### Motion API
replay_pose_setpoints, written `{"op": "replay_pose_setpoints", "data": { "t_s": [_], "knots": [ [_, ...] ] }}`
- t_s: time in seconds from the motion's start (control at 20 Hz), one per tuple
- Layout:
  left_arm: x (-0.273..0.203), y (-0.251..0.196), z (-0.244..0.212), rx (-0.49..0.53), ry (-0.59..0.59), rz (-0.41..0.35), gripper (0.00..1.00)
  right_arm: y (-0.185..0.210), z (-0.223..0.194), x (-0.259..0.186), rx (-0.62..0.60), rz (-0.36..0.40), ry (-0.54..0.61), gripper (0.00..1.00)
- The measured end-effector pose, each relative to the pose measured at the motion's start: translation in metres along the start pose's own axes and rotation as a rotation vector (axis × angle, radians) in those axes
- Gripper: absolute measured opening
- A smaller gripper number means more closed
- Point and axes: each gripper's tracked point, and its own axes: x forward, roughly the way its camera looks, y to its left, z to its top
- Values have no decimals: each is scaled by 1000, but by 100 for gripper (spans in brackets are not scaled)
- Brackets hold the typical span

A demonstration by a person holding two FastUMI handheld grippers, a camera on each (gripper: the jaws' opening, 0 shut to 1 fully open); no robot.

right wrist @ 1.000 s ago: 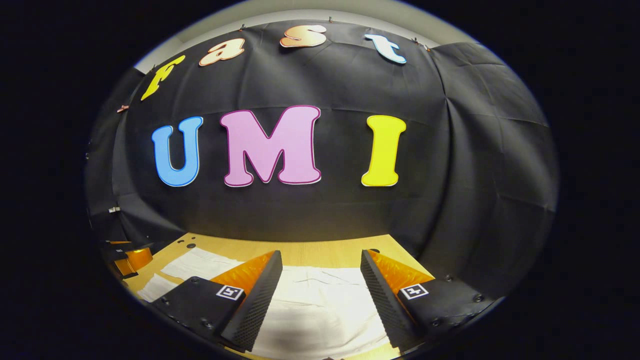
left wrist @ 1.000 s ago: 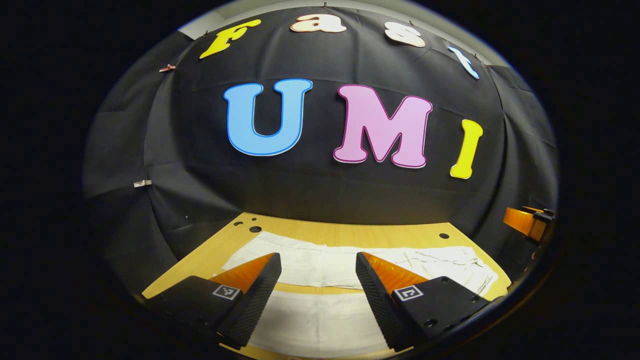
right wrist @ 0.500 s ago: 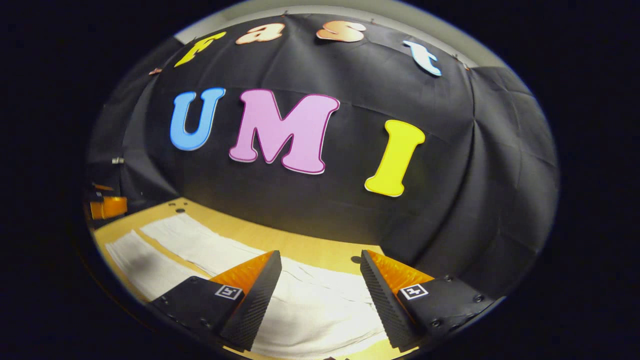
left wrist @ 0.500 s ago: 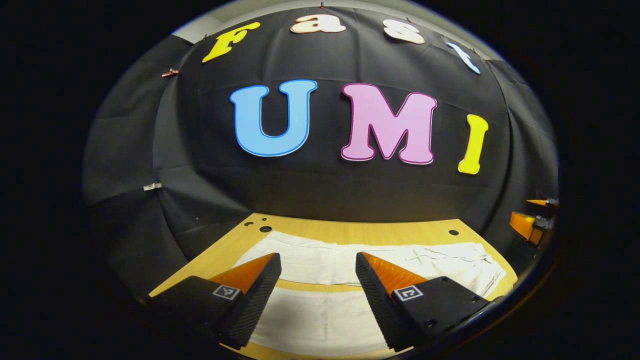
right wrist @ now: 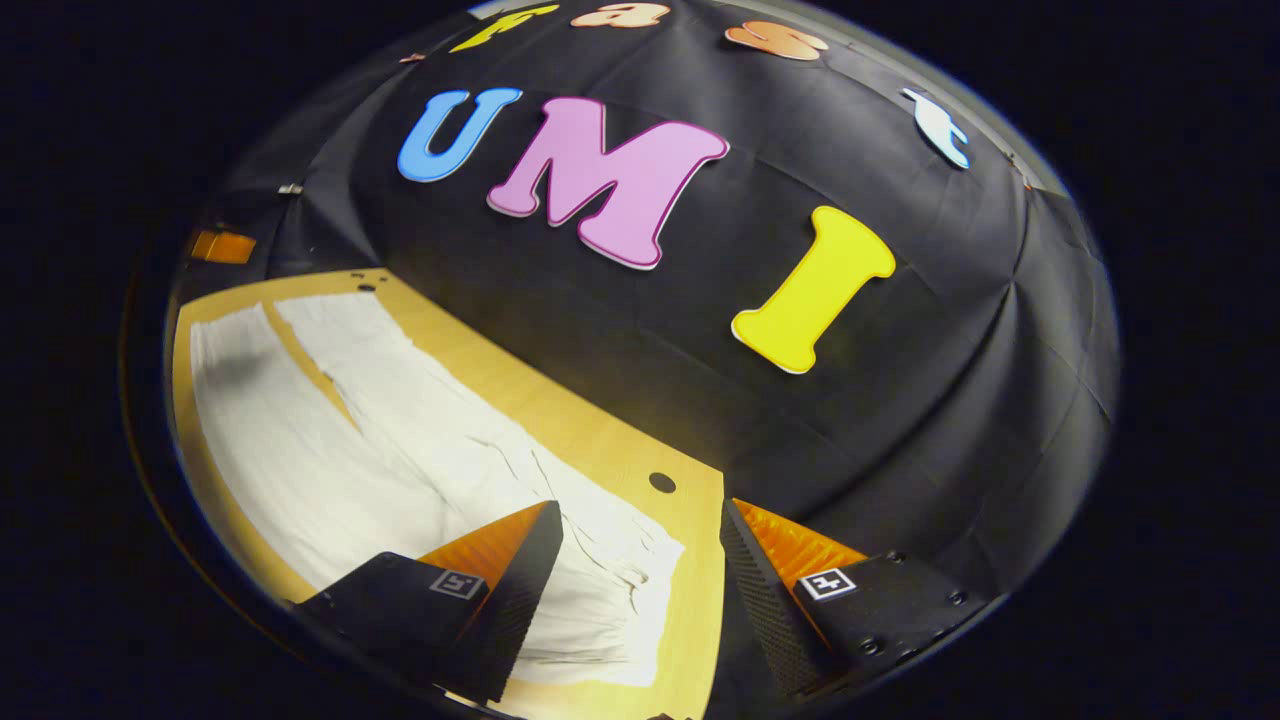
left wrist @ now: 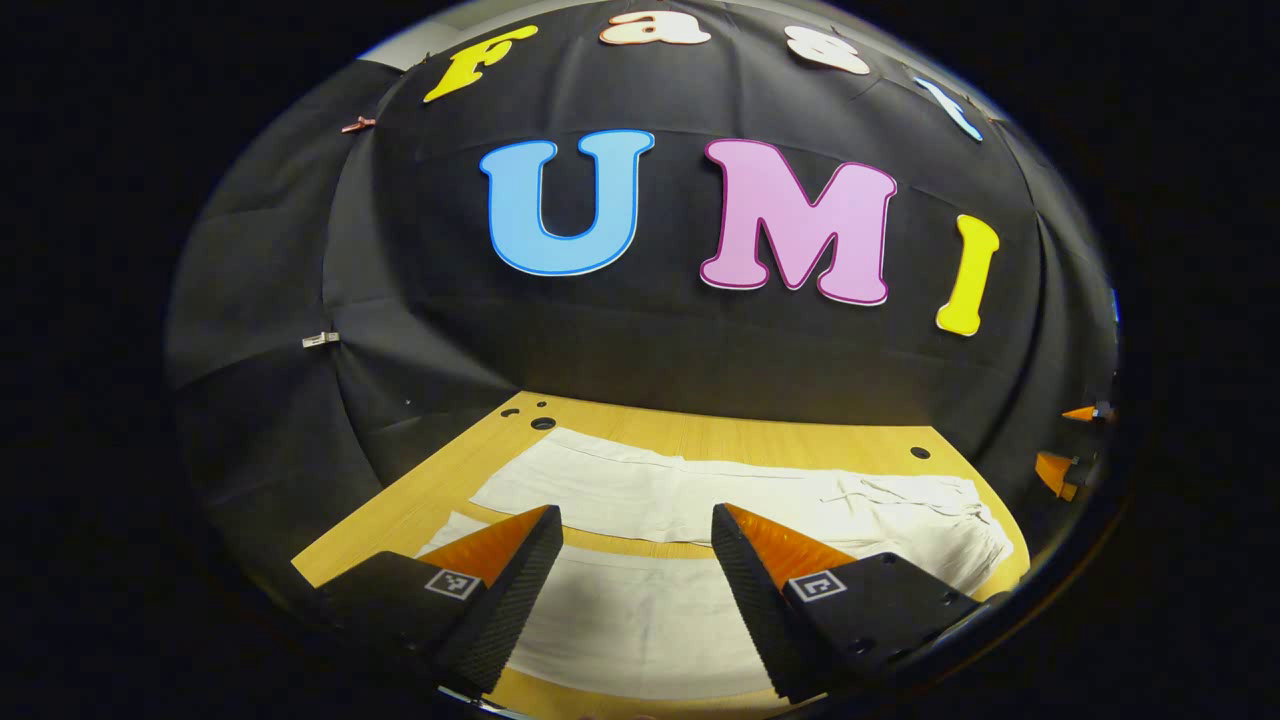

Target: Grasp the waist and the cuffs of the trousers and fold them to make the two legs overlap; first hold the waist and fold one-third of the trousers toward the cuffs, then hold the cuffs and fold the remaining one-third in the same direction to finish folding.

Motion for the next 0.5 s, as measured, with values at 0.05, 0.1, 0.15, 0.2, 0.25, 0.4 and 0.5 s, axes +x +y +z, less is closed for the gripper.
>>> {"op": "replay_pose_setpoints", "data": {
  "t_s": [0.05, 0.1, 0.15, 0.2, 0.25, 0.4, 0.5],
  "knots": [
    [0, 1, 0, 7, -2, 11, 96, -8, -15, -3, -65, 20, 32, 98],
    [0, 3, -4, 16, -3, 21, 96, -12, -33, -6, -124, 51, 78, 98],
    [1, 4, -5, 23, -1, 30, 96, -15, -49, -8, -168, 70, 106, 98],
    [1, 5, -8, 28, 0, 35, 96, -16, -67, -11, -213, 90, 138, 97],
    [1, 6, -9, 33, 3, 41, 96, -15, -83, -14, -247, 117, 167, 98],
    [2, 12, -14, 45, 10, 61, 96, -6, -120, -26, -331, 198, 213, 98],
    [2, 15, -16, 46, 21, 74, 96, 0, -141, -31, -394, 249, 239, 98]
  ]
}}
